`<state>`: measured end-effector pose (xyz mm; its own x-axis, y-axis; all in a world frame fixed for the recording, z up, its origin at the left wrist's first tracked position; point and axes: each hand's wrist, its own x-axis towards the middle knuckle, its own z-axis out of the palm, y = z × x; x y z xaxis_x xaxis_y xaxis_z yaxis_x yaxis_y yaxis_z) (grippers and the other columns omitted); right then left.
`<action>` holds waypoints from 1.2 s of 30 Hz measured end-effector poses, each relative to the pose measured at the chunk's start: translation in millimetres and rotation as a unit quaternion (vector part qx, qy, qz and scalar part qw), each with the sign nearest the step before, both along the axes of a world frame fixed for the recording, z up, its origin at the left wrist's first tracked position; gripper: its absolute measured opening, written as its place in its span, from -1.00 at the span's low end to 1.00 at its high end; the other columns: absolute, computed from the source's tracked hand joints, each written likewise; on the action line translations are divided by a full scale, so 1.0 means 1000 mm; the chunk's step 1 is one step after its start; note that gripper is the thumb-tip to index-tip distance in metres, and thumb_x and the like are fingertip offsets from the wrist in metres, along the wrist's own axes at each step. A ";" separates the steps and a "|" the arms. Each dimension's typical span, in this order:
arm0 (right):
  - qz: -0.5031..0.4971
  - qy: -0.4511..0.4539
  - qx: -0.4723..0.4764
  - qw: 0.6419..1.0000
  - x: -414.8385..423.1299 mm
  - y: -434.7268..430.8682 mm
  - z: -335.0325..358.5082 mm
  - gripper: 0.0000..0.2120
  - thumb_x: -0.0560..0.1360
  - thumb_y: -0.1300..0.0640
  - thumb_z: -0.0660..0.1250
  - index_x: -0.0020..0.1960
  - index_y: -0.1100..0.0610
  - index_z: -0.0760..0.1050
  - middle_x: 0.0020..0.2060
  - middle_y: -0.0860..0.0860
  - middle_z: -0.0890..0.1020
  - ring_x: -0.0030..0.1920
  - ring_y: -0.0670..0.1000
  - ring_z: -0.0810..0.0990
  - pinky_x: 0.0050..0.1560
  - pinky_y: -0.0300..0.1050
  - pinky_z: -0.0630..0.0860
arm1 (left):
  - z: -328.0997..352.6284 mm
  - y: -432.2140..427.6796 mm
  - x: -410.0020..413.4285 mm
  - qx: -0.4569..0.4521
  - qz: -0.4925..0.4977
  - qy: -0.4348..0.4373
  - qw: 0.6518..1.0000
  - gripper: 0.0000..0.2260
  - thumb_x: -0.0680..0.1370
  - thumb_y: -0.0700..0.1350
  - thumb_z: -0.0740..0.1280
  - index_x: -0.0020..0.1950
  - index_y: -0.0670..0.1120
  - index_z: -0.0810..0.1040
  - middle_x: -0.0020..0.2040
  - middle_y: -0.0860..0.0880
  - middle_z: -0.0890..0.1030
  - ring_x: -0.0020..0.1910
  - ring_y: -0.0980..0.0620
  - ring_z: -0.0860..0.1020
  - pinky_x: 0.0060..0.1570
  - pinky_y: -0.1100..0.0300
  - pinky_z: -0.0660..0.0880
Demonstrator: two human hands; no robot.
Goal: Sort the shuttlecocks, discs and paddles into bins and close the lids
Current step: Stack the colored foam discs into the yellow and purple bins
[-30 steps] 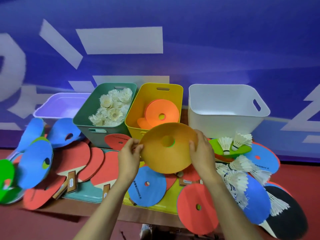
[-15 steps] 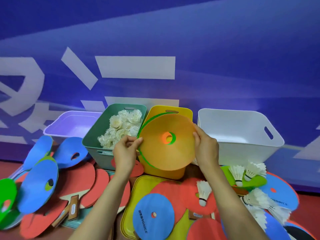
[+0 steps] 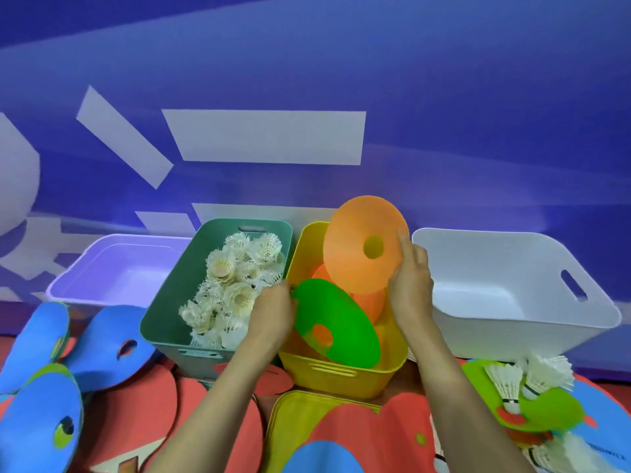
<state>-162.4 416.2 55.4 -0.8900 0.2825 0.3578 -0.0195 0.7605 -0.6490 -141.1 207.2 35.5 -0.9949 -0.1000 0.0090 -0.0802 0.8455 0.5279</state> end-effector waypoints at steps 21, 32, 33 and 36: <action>0.139 -0.075 0.009 0.987 0.001 0.021 -0.037 -0.56 0.59 0.16 0.20 0.45 0.08 0.25 0.43 0.01 0.28 0.44 0.00 0.22 0.39 -0.19 0.16 | -0.033 0.054 -0.015 0.006 -0.104 0.052 0.993 -0.66 0.52 -0.08 0.36 0.29 -0.03 0.46 0.34 -0.06 0.37 0.36 -0.06 0.29 0.32 0.13 0.22; 0.163 0.030 -0.002 0.986 0.081 0.149 -0.035 -0.62 0.52 0.29 0.20 0.33 0.18 0.38 0.26 0.09 0.45 0.29 0.02 0.37 0.31 -0.29 0.19 | -0.030 0.194 0.076 0.115 -0.130 0.245 0.954 -0.81 0.51 -0.18 0.24 0.05 -0.13 0.59 0.09 -0.05 0.56 0.15 0.05 0.46 0.23 0.42 0.22; 0.159 0.022 -0.004 0.987 0.088 0.163 -0.038 -0.62 0.52 0.29 0.21 0.33 0.17 0.38 0.26 0.08 0.45 0.28 0.00 0.36 0.30 -0.31 0.18 | -0.034 0.207 0.084 0.118 -0.134 0.247 0.952 -0.82 0.52 -0.19 0.25 0.05 -0.13 0.59 0.09 -0.05 0.55 0.14 0.06 0.46 0.22 0.40 0.24; 0.145 -0.018 -0.002 0.989 0.108 0.199 -0.055 -0.62 0.52 0.28 0.25 0.32 0.17 0.39 0.24 0.08 0.46 0.27 0.02 0.40 0.31 -0.20 0.26 | -0.051 0.236 0.106 0.130 -0.140 0.217 0.957 -0.81 0.53 -0.15 0.22 0.07 -0.09 0.57 0.10 0.01 0.53 0.10 0.07 0.48 0.10 0.29 0.39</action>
